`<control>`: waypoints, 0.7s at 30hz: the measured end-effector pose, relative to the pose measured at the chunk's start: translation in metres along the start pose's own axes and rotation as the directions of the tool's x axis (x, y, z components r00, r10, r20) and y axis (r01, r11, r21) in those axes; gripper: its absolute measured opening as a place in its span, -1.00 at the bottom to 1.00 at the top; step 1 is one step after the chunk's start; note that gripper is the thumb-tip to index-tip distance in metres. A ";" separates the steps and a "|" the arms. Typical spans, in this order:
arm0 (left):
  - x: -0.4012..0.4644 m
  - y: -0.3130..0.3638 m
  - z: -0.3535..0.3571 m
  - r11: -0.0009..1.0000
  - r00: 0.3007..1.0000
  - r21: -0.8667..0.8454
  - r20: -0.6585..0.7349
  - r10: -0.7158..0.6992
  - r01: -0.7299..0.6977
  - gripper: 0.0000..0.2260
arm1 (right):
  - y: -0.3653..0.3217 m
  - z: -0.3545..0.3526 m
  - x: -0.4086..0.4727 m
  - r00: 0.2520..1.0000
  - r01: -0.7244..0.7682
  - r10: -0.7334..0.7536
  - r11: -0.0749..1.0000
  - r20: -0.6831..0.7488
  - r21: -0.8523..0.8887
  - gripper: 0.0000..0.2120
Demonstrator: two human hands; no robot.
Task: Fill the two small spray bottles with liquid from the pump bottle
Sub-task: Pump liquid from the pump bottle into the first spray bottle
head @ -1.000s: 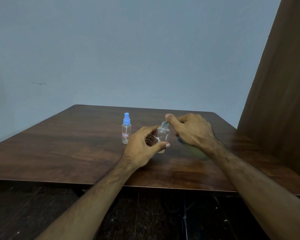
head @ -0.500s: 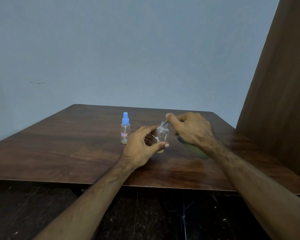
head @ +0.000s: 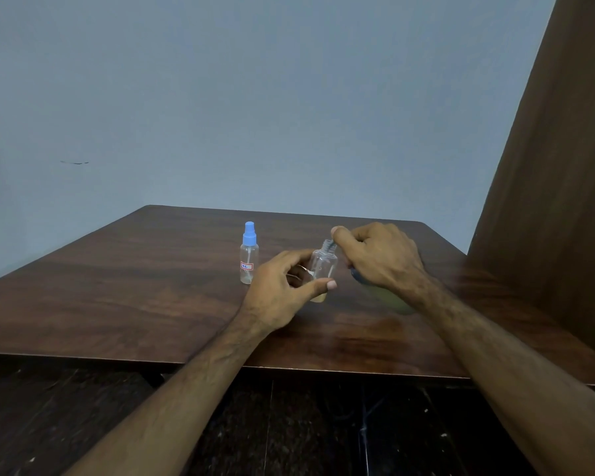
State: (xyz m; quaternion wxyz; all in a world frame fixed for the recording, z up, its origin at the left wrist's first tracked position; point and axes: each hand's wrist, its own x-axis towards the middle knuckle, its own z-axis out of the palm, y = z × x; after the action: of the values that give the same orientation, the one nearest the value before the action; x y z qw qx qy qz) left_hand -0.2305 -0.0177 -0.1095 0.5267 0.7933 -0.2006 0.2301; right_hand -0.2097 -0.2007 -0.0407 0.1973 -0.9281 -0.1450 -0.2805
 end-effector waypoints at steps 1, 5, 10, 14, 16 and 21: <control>0.000 0.001 0.000 1.000 1.000 -0.006 0.004 -0.009 0.009 -0.60 | 0.000 0.000 0.000 1.000 0.008 -0.009 1.000 -0.011 -0.003 -0.34; 0.001 -0.002 0.000 0.995 0.998 -0.092 0.051 -0.037 0.042 -0.56 | -0.001 -0.001 0.001 1.000 -0.025 0.025 0.998 0.008 0.053 -0.31; 0.002 -0.005 0.000 0.979 0.991 -0.187 0.112 -0.067 0.087 -0.53 | 0.000 -0.002 0.001 0.999 -0.045 0.045 0.999 0.021 0.025 -0.28; 0.002 -0.006 0.000 0.975 0.989 -0.195 0.125 -0.078 0.101 -0.63 | 0.002 -0.002 0.001 1.000 -0.016 0.016 1.000 -0.001 0.016 -0.29; 0.002 -0.005 0.000 0.973 0.986 -0.199 0.140 -0.087 0.114 -0.67 | 0.004 -0.001 0.002 1.000 0.008 -0.008 1.000 -0.021 0.007 -0.31; 0.003 -0.004 -0.002 0.978 0.987 -0.183 0.146 -0.070 0.096 -0.70 | 0.003 -0.001 0.002 1.000 -0.019 0.019 0.999 -0.001 0.026 -0.30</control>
State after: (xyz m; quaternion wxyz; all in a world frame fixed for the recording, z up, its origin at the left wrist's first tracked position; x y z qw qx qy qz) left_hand -0.2261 -0.0143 -0.1103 0.5938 0.7613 -0.2244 0.1320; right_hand -0.2078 -0.2040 -0.0398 0.2120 -0.9266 -0.1396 -0.2775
